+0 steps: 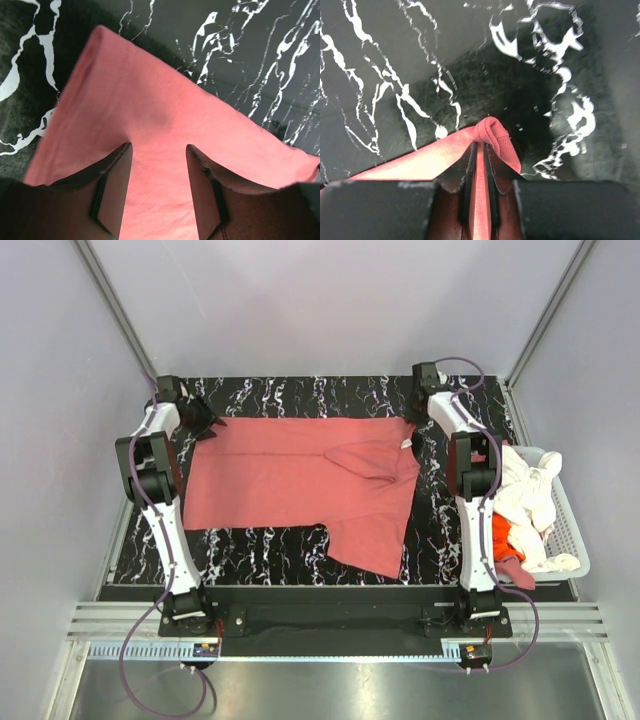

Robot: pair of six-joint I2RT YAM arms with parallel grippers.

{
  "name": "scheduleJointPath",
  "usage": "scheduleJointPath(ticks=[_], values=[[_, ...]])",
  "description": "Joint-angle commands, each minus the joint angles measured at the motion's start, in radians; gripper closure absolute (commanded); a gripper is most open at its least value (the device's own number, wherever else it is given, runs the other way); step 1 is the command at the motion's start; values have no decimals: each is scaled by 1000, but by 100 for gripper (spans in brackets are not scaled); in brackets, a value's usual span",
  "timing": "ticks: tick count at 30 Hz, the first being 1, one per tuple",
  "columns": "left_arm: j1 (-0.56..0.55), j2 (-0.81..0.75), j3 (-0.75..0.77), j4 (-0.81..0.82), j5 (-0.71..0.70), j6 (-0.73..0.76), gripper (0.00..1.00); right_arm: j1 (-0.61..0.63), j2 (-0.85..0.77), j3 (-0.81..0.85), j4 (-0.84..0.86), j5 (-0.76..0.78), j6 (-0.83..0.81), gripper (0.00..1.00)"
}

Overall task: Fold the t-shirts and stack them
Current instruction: Fold the tshirt

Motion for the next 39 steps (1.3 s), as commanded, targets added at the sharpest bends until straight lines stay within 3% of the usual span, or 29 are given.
scheduleJointPath(ticks=[1,6,10,17,21,25,29,33,39], values=[[14,-37,50,13,40,-5,46,-26,-1,107,-76,52,-61,83],[-15,-178,-107,5,2,-7,46,-23,-109,140,-116,-99,-50,74],[-32,-302,-245,-21,-111,-16,43,-6,-224,115,-211,-103,-7,70],[-55,-561,-515,-30,-208,-7,42,115,-511,-311,-151,-82,14,70],[-50,-692,-669,-23,-257,-34,42,228,-670,-516,-23,-67,13,68],[-35,-822,-782,3,-285,-81,43,265,-671,-632,64,-100,10,67],[-35,-865,-845,42,-208,-61,43,310,-689,-748,126,-96,62,60],[-35,-862,-858,53,-107,-39,43,324,-770,-978,466,-157,193,49],[-36,-851,-853,60,-35,-10,43,327,-816,-1155,720,-130,260,39]])
